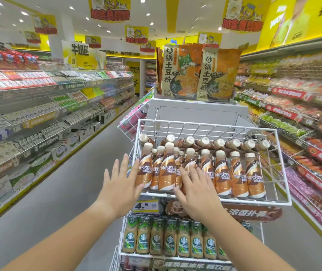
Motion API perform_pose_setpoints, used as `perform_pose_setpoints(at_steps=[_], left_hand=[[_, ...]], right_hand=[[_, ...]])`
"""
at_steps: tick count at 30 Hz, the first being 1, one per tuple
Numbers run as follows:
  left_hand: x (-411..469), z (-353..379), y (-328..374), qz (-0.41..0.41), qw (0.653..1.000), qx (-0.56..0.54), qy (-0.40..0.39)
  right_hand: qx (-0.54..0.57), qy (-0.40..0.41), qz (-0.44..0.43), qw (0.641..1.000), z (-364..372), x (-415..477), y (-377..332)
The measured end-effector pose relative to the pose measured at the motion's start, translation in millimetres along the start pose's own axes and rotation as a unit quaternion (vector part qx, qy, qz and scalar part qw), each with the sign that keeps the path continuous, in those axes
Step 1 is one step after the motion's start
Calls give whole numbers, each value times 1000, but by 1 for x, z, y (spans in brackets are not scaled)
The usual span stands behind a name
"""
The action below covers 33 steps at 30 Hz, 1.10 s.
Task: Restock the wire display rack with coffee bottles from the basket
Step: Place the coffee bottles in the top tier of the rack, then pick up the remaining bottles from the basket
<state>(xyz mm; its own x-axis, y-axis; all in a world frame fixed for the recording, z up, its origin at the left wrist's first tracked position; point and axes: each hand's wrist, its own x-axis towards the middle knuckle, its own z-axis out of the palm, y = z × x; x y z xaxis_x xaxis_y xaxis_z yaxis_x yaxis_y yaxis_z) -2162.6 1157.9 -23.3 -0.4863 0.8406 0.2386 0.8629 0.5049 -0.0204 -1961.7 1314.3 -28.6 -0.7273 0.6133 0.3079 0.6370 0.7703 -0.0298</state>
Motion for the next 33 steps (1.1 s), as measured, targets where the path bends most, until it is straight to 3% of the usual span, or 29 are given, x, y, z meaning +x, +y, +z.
perform_pose_setpoints(at_steps=[6, 12, 18, 27, 33], left_hand=[[-57, -16, 13, -24, 999, 6, 22], [-98, -18, 5, -68, 996, 54, 20], [-168, 2, 48, -88, 995, 54, -17], [-235, 102, 111, -44, 995, 34, -86], [-259, 215, 123, 0, 990, 13, -138]], right_hand=[[108, -20, 13, 994, 4, 8, -22], [47, 35, -37, 998, 7, -21, -17], [1, 7, -100, 995, 12, -102, 2], [-7, -95, -92, 991, 103, -214, 29], [-21, -171, -65, 983, 197, -276, 40]])
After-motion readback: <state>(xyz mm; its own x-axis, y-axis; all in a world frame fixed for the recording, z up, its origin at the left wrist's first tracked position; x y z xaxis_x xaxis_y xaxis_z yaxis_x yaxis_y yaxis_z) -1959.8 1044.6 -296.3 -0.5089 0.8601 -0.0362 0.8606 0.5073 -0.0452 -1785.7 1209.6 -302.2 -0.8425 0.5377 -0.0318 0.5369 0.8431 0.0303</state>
